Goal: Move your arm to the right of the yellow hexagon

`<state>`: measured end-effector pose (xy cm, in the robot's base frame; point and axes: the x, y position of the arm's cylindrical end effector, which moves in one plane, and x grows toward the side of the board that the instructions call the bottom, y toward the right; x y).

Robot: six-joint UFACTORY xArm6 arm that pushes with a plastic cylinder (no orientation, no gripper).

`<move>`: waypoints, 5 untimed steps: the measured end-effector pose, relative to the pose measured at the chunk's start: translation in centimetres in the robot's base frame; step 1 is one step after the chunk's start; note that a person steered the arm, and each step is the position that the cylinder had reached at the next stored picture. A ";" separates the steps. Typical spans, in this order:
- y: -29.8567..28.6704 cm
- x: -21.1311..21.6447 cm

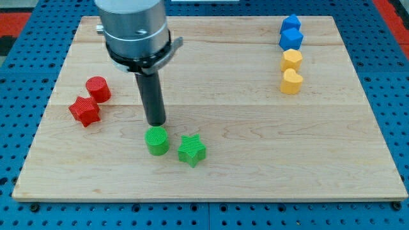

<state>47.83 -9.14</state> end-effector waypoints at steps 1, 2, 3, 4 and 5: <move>3.1 2.4; 3.3 2.4; 3.3 1.1; 3.3 0.4; 3.3 -0.1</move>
<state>47.72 -5.80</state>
